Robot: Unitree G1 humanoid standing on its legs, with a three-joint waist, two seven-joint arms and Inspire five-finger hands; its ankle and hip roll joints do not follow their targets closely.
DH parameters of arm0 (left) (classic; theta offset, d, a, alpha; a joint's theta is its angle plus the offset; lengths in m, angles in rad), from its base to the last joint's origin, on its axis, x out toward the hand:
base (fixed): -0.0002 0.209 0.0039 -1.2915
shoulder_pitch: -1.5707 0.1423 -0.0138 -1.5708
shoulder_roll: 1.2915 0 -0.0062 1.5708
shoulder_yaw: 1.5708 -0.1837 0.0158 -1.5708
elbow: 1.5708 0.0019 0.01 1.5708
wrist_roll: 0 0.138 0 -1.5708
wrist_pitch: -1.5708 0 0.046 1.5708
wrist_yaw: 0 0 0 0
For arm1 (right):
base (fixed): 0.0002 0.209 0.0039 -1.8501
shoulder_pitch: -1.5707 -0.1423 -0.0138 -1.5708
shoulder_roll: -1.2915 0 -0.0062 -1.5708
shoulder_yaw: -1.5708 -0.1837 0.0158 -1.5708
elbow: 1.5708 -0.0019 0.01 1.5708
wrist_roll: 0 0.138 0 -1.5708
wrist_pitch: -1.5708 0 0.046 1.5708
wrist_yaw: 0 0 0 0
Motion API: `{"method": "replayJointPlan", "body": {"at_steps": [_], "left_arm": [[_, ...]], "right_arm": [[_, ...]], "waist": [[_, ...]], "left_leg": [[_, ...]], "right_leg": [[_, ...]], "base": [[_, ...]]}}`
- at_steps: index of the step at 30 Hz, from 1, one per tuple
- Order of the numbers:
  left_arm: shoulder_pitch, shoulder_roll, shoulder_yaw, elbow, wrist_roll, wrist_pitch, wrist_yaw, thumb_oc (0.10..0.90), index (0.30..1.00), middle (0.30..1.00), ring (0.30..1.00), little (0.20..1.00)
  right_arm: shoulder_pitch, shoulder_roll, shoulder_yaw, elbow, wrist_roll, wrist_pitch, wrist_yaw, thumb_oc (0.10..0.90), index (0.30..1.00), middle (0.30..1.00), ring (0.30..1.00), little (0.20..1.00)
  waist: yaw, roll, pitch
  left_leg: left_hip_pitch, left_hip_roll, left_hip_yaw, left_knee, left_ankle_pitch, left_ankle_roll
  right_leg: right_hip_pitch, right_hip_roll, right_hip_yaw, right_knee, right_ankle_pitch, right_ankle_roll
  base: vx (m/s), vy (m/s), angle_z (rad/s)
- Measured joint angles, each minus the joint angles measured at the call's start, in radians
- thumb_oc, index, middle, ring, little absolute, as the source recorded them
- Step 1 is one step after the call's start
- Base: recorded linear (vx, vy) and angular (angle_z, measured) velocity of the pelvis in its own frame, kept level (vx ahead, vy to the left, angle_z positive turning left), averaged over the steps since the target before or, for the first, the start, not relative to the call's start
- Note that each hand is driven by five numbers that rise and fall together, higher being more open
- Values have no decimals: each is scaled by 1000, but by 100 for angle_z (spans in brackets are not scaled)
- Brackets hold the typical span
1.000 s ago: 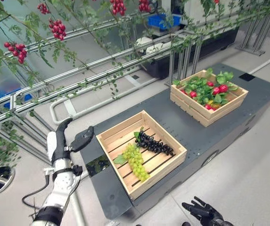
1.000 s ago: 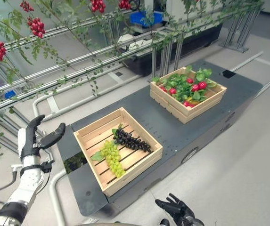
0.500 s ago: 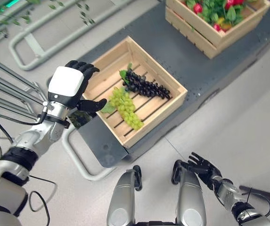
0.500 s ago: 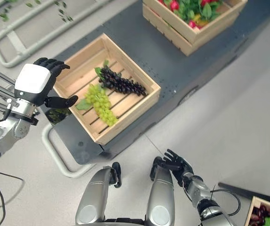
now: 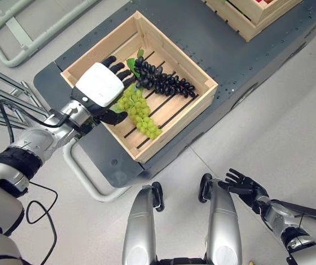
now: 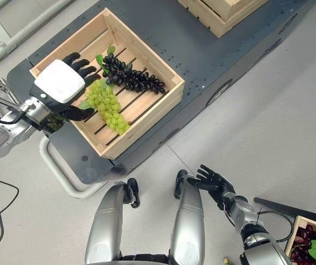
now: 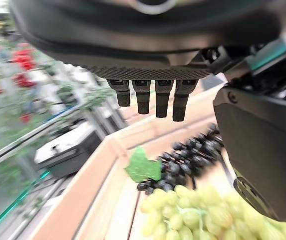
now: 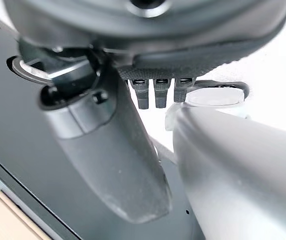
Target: Pick up the fruits from the basket on one side to the basket on the other side
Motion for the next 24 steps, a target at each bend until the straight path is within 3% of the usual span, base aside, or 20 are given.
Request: {"method": "replayJointPlan", "body": {"at_steps": [10, 18, 24], "left_arm": [[-202, 13, -242, -77, 69, -114, -145, 800, 900, 900, 900, 900], [-308, 14, -255, -122, 55, -200, -188, 800, 900, 900, 900, 900], [-331, 14, -291, -117, 38, -201, -230, 800, 900, 900, 900, 900]], "right_arm": [[-55, -8, 4, 49, 2, 2, 18, 800, 900, 900, 900, 900], [-49, -8, 2, 69, 13, 2, 32, 800, 900, 900, 900, 900], [-58, -7, 2, 68, 45, -7, 49, 800, 900, 900, 900, 900]], "waist": [[-10, -8, 9], [-9, -8, 9], [-10, -8, 9]], "left_leg": [[-74, 1, -9, 18, 2, 5], [-111, 4, -12, 18, 6, 0], [-166, 7, -13, 22, 8, -3]], "right_leg": [[-56, -2, -17, 9, -2, -2], [-87, -2, -24, 9, 1, -3], [-143, 0, -25, 11, 4, -5]], "base": [[2, 4, 4], [1, -6, 1], [-2, -11, 0]]}}
